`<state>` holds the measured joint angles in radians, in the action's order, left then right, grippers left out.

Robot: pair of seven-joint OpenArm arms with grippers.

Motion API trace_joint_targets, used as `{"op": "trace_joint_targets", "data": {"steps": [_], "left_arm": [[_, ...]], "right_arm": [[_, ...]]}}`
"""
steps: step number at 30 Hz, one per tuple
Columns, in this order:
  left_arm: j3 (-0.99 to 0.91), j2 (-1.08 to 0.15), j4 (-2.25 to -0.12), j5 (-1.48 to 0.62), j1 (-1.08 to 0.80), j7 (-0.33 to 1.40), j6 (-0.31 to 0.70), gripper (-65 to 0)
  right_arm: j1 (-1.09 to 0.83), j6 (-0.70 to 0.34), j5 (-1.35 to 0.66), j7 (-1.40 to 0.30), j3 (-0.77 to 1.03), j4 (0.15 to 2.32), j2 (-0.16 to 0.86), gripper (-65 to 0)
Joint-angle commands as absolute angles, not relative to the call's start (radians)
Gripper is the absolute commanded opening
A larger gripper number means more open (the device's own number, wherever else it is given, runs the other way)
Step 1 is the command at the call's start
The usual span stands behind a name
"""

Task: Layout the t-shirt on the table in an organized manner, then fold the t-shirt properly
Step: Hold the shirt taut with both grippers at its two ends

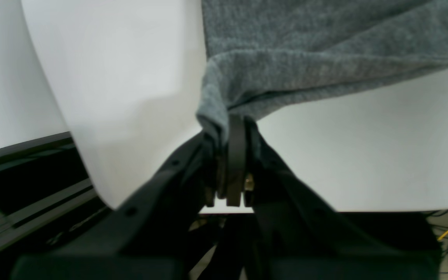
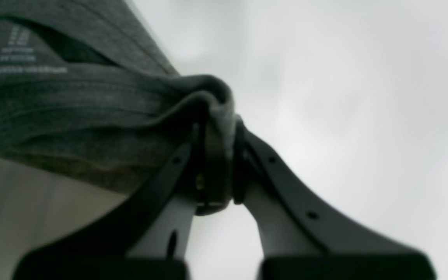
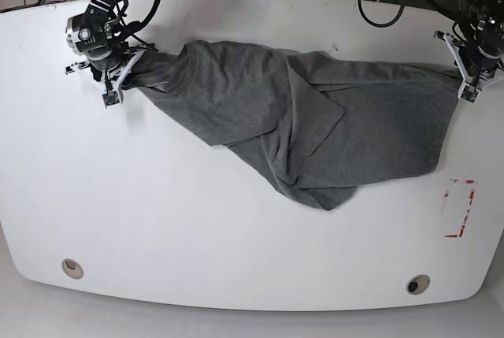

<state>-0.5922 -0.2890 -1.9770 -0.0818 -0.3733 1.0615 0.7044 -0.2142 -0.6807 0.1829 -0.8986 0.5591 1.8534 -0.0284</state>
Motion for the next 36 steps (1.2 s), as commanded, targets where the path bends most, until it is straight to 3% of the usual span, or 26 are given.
{"op": "trace_joint_targets", "data": {"steps": [1, 36], "left_arm": [[-0.599, -0.302, -1.991, -0.048, -0.371, 1.056, 0.698, -65.0], [-0.601, -0.297, -1.991, -0.041, -0.498, 1.056, 0.698, -65.0]], "right_arm": [[-0.206, -0.676, 0.183, -0.886, 0.561, 1.874, -0.021, -64.7], [-0.206, -0.676, 0.183, -0.886, 0.562, 1.868, -0.022, -64.8]]}}
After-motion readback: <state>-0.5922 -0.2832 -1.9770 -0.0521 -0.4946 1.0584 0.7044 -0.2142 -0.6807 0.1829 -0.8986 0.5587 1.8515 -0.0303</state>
